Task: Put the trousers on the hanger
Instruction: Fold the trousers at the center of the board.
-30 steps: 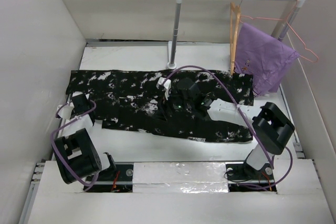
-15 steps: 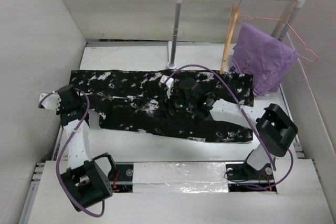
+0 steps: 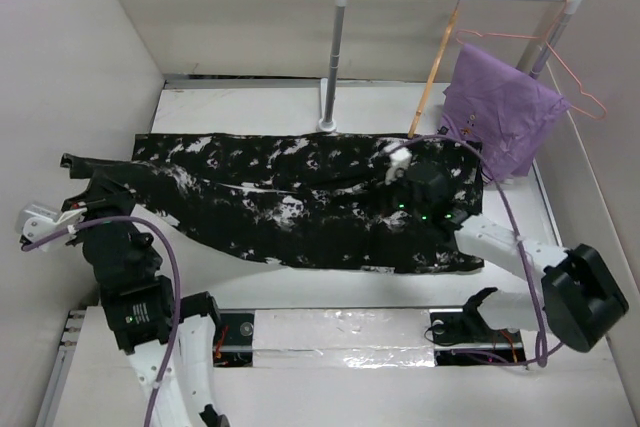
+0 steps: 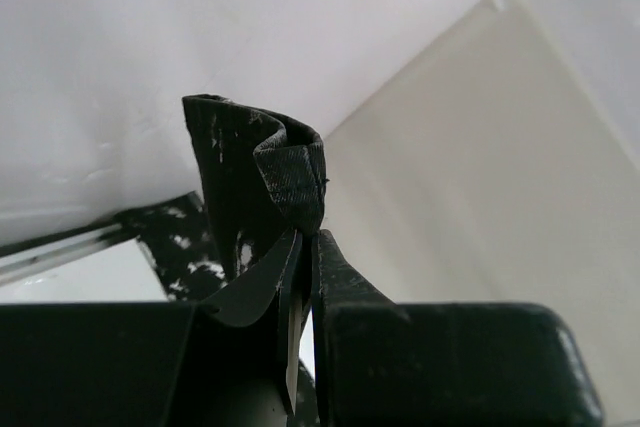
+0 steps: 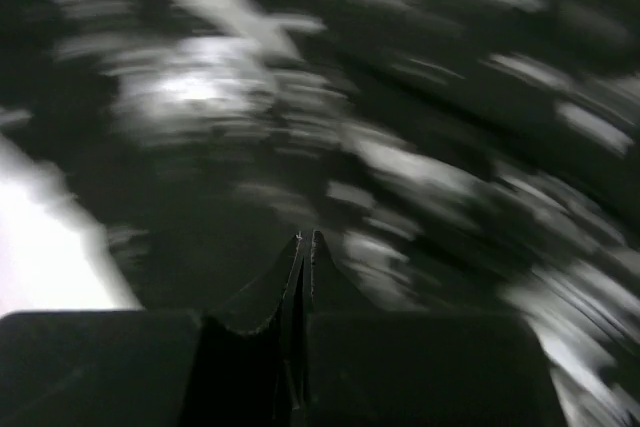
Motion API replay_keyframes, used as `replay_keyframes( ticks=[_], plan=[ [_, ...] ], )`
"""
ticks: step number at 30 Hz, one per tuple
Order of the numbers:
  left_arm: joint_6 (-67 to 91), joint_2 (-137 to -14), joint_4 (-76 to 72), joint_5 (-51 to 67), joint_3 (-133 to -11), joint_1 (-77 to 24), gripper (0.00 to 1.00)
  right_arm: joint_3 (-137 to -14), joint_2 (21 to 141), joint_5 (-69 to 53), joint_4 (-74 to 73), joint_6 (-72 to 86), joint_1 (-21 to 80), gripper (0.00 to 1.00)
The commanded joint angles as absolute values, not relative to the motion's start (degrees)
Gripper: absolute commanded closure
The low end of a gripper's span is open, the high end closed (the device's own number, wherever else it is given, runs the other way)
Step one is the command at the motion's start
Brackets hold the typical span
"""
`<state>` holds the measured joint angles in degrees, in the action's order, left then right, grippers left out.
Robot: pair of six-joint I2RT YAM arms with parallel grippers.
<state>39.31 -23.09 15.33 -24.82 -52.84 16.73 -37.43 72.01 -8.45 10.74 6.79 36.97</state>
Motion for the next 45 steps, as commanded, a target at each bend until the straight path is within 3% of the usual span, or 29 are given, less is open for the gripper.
replay_keyframes(
  ticks=[1, 4, 6, 9, 14, 20, 25, 34, 41, 45],
  plan=[
    [35.08, -23.12, 16.08, -27.33, -59.12, 13.98, 1.00, -30.87, 67.07, -5.68, 10.81, 12.21, 27.37, 0.97],
    [32.79, -22.86, 17.14, -32.51, -64.40, 9.68, 1.00, -24.29, 61.45, -8.61, 11.51, 14.85, 17.33, 0.84],
    [29.28, -21.72, 16.70, -35.49, -66.44, 6.34, 1.00, -23.29, 57.33, -4.50, 9.24, 14.68, 12.93, 0.81],
    [24.36, -20.22, 13.72, -36.74, -67.33, 1.60, 1.00, -23.64, 54.85, 4.38, 4.58, 13.18, 7.94, 0.67],
    [21.62, -16.45, 12.13, -30.16, -63.55, -2.89, 1.00, -27.58, 65.28, -5.75, 5.36, 13.01, -1.40, 0.68],
    [22.94, -10.99, 13.44, -23.56, -57.66, -7.64, 1.00, -34.00, 77.85, -7.38, 7.47, 16.43, 4.30, 0.71],
    [21.89, -7.48, 13.88, -25.22, -55.64, -10.98, 1.00, -45.33, 89.11, -9.32, 3.87, 17.31, 7.90, 0.71],
    [20.92, -3.34, 12.66, -29.09, -52.56, -14.76, 1.00, -51.67, 101.58, -10.99, 8.78, 22.94, 15.19, 0.71],
    [20.48, -0.79, 10.64, -29.09, -50.01, -16.52, 1.00, -58.62, 104.95, -14.16, 13.45, 22.51, 18.19, 0.69],
    [20.48, -0.18, 9.50, -28.65, -47.20, -17.05, 1.00, -57.75, 95.59, -8.36, 8.71, 20.22, 17.14, 0.58]
  ],
)
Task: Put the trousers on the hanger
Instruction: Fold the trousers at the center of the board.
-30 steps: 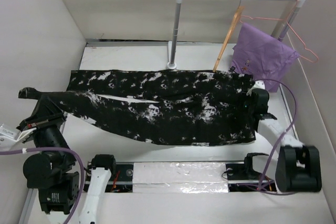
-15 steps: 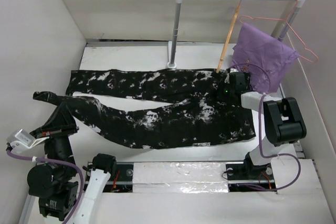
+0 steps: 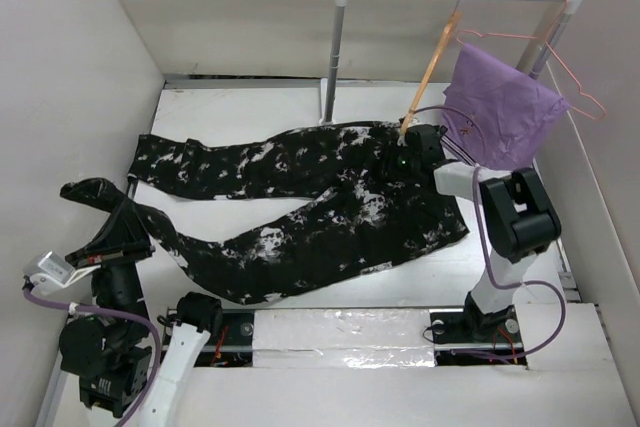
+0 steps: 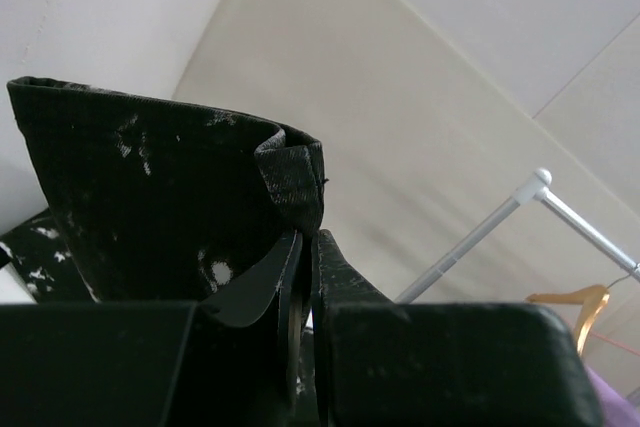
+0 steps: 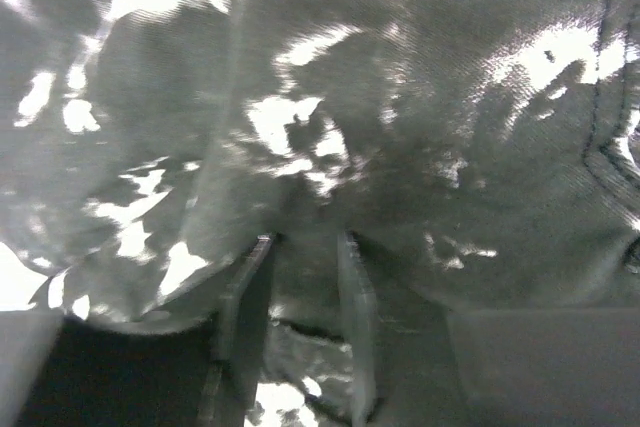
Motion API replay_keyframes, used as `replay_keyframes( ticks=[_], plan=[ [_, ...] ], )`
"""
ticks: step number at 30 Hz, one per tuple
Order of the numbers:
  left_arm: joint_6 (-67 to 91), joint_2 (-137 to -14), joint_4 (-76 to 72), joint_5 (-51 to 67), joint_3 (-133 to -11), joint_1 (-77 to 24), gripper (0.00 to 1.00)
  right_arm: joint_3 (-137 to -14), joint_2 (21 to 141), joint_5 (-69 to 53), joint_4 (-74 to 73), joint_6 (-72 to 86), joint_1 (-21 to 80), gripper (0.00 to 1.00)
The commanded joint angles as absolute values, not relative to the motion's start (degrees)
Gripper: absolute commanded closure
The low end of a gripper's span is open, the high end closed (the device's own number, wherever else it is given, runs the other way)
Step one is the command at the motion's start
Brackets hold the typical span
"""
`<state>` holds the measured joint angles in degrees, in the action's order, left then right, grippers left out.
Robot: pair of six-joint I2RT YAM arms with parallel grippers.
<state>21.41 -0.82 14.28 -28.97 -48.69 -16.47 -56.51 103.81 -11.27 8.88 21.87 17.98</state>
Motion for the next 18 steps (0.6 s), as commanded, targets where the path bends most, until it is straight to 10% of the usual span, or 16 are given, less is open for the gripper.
replay_keyframes(
  ticks=[1, 8, 9, 10, 11, 15, 18],
  plan=[
    [20.39, -0.26, 9.14, -28.65, -46.85, -17.83, 1.00, -54.87, 92.93, -7.31, 6.53, 19.95, 16.62, 0.48],
    [19.60, 2.02, 8.96, -30.67, -47.46, -20.56, 1.00, -35.54, 64.99, 9.99, -5.00, 29.15, 13.72, 0.48],
    [19.69, 2.54, 9.23, -30.76, -47.20, -20.57, 1.00, -31.16, 61.38, 10.98, -6.66, 30.40, 13.71, 0.54],
    [19.77, 2.90, 9.32, -30.85, -46.59, -20.57, 1.00, -29.72, 54.47, 11.86, -10.94, 31.45, 12.84, 0.89],
    [19.86, 3.16, 9.23, -30.85, -46.32, -21.09, 1.00, -28.49, 51.01, 13.78, -13.07, 32.68, 12.14, 1.00],
    [19.60, 3.60, 9.32, -32.07, -46.93, -23.02, 1.00, -24.09, 37.11, 16.87, -23.27, 37.00, 9.94, 1.00],
    [19.42, 4.13, 9.14, -32.52, -46.76, -24.08, 1.00, -22.85, 32.35, 17.49, -28.55, 37.09, 6.16, 0.54]
  ],
)
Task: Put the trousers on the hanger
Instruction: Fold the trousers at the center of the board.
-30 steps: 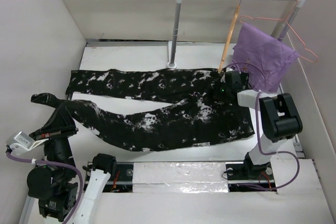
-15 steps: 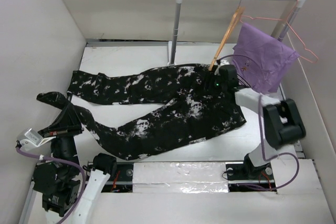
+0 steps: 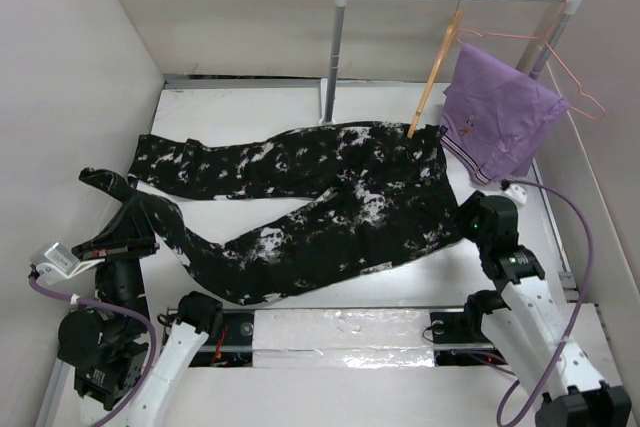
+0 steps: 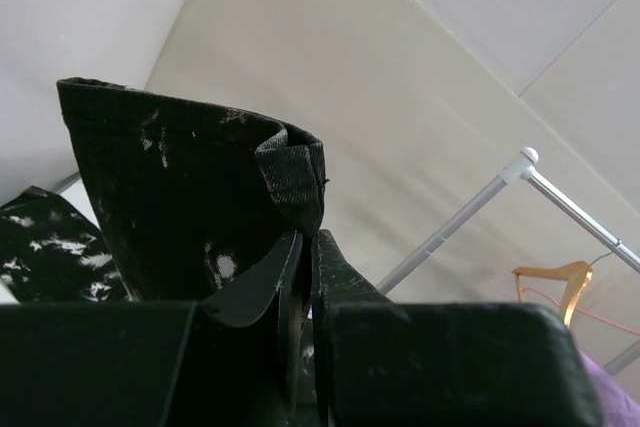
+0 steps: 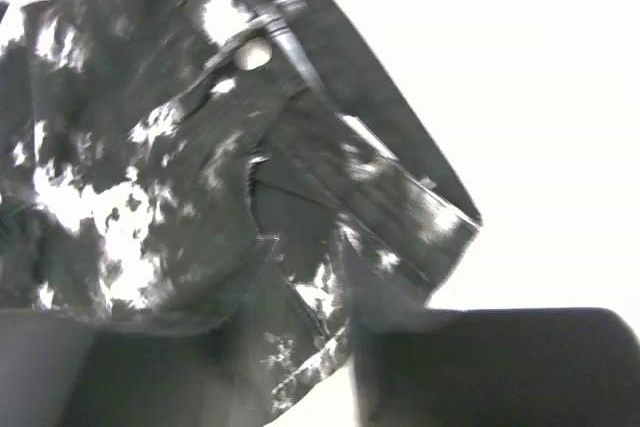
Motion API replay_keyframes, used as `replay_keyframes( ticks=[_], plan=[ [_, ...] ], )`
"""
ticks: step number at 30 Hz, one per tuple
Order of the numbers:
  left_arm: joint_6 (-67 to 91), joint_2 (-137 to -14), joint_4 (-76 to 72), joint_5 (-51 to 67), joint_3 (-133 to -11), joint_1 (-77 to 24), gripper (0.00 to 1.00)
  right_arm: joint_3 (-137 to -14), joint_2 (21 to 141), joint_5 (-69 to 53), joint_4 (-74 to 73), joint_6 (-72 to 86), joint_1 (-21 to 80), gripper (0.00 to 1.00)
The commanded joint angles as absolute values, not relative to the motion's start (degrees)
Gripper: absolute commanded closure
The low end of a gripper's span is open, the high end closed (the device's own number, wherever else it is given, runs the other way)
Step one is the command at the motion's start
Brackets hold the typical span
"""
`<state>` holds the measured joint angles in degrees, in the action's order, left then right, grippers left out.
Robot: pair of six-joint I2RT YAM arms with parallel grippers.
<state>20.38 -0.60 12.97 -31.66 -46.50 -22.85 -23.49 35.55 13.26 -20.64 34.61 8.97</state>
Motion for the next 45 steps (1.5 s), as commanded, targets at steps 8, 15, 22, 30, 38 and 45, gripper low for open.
replay_keyframes(
  ticks=[8, 15, 22, 30, 38, 45],
  plan=[
    [19.25, 4.66, 9.67, -33.92, -47.02, -24.61, 1.00, -21.36, 36.29, 15.12, -26.47, 37.27, -0.08, 0.35],
    [19.25, 4.40, 9.76, -34.10, -46.85, -25.14, 1.00, -19.24, 48.24, 6.24, -15.56, 35.86, -3.16, 0.47],
    [19.25, 3.69, 10.19, -34.45, -46.76, -25.14, 1.00, -21.79, 49.40, 6.93, -13.26, 36.82, -3.16, 1.00],
    [19.77, 2.38, 10.28, -34.72, -47.37, -25.14, 1.00, -34.43, 34.11, 22.93, -28.28, 34.55, -8.87, 1.00],
    [20.65, -0.43, 10.72, -39.89, -51.41, -28.03, 1.00, -43.50, 15.24, 27.25, -43.94, 31.38, -11.07, 1.00],
    [23.02, -8.16, 13.09, -44.55, -49.93, -28.04, 1.00, -46.15, 19.04, 21.89, -44.21, 24.09, -10.55, 0.98]
  ],
)
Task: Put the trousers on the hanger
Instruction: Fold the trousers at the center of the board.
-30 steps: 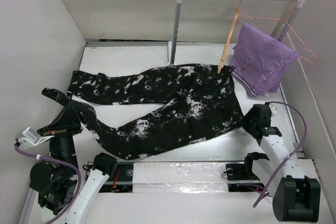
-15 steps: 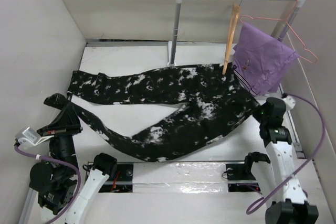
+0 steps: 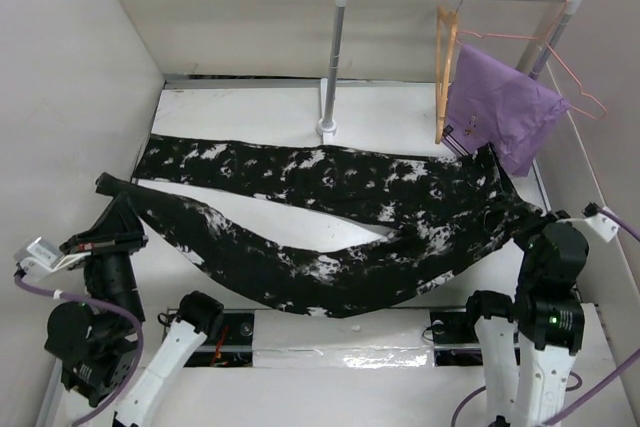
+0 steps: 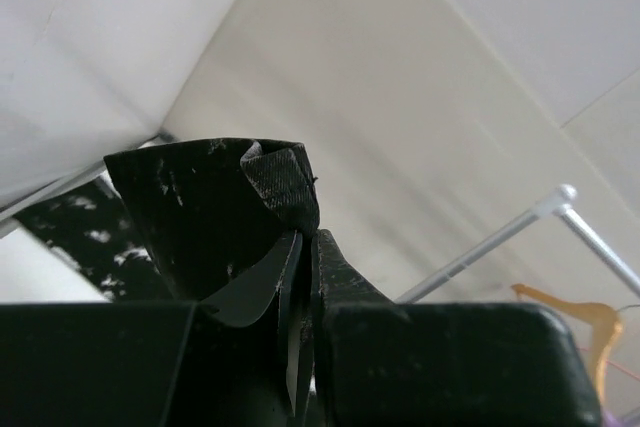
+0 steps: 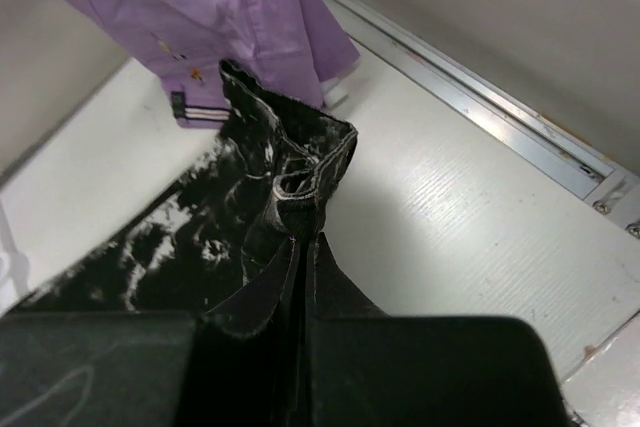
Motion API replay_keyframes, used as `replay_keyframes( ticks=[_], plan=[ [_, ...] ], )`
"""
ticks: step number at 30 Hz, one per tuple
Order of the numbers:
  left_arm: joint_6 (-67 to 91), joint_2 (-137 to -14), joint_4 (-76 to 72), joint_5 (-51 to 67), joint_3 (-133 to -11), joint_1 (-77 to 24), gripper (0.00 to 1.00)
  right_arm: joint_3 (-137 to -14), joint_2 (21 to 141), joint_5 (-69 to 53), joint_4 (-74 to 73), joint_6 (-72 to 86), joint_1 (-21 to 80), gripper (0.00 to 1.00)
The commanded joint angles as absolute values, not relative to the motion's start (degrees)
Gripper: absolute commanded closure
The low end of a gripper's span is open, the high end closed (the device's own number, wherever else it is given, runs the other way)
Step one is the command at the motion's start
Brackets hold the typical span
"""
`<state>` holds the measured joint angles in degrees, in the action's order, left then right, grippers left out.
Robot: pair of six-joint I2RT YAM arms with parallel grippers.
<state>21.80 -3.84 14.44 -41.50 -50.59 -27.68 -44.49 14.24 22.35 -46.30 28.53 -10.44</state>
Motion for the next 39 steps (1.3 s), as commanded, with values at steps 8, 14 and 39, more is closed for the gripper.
replay_keyframes(
  ticks=[8, 14, 39],
  plan=[
    [32.59, -26.86, 14.85, -49.50, -51.31, -27.43, 1.00, -41.66, 30.75, 17.59, -25.24, 20.57, -10.55, 1.00],
    [43.40, -50.17, 26.00, -57.83, -59.58, -23.31, 1.00, -40.70, 36.47, 12.48, -18.73, 21.71, -10.55, 1.00],
    [28.84, -82.24, 19.16, -49.74, -73.38, 15.64, 1.00, -40.78, 58.17, 3.25, 3.86, 19.34, -16.70, 1.00]
  ],
)
